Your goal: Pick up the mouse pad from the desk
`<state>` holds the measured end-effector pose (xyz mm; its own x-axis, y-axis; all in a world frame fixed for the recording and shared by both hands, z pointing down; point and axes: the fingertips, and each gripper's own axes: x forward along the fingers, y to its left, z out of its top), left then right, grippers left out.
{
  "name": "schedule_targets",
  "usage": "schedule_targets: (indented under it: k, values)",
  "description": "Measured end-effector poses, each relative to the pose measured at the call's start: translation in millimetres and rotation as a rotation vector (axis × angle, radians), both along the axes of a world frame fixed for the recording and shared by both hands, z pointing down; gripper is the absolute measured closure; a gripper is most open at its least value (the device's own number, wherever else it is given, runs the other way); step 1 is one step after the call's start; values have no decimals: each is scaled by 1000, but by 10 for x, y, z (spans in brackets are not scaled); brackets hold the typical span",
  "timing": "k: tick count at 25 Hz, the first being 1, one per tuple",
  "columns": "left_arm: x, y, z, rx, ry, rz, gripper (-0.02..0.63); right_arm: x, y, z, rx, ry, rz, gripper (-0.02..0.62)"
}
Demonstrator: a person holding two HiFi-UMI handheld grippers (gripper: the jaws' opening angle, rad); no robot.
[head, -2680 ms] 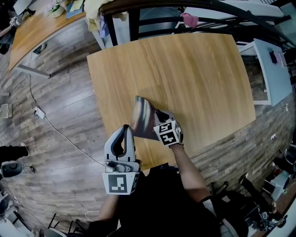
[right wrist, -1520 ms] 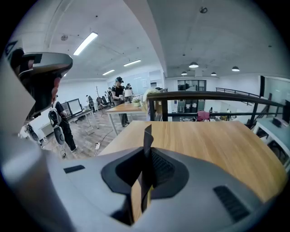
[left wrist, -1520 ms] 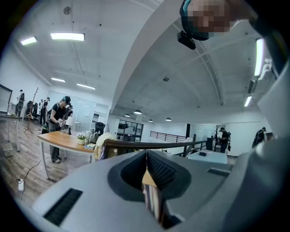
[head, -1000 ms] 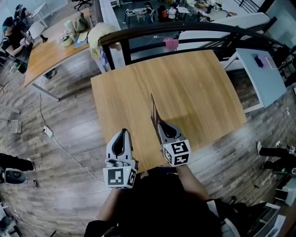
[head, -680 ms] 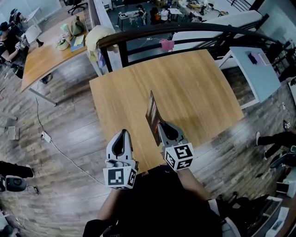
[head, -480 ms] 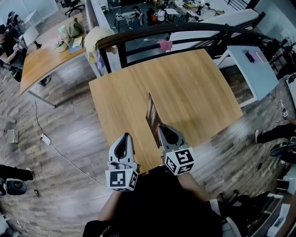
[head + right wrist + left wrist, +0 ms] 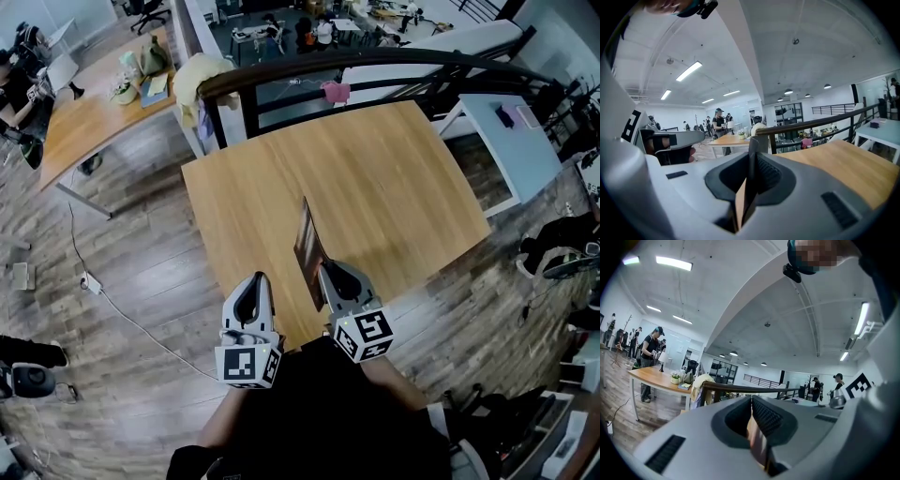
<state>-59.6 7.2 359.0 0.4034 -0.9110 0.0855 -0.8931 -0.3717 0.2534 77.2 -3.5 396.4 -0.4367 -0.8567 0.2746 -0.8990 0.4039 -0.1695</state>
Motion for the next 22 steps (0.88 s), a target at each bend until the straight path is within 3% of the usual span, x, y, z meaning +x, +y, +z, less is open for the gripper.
schedule_targets:
  k: [22]
  values:
    - [-46,-131,-23,12,5,-15,581,13,-127,-103,33,17,4,546]
